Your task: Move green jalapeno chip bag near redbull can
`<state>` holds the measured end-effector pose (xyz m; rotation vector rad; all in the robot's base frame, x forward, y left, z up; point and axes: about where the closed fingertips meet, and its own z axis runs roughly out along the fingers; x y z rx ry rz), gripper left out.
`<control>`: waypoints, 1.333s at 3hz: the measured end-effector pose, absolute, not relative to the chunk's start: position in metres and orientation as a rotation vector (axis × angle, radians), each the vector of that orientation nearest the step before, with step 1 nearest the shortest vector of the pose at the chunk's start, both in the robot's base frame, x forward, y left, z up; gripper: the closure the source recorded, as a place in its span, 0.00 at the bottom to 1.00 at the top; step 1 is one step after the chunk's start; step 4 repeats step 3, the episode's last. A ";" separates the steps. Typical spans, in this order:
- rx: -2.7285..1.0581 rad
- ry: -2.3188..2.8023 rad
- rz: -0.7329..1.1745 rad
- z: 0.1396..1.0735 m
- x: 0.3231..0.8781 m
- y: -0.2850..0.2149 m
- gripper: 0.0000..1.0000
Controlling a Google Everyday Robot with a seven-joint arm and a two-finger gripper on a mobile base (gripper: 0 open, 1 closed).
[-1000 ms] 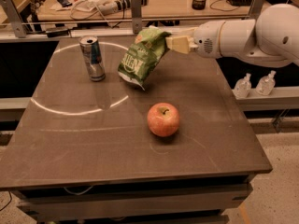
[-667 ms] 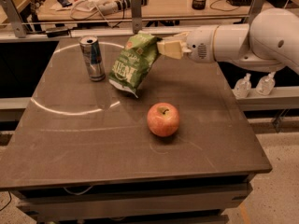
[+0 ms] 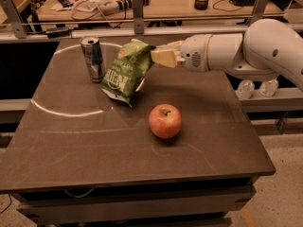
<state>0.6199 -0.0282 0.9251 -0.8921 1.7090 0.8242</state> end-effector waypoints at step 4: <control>-0.855 1.754 0.821 0.903 0.641 -0.024 0.82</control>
Offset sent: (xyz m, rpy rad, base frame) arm 0.0468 -0.0081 -0.0419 -0.0107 0.0991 -0.0733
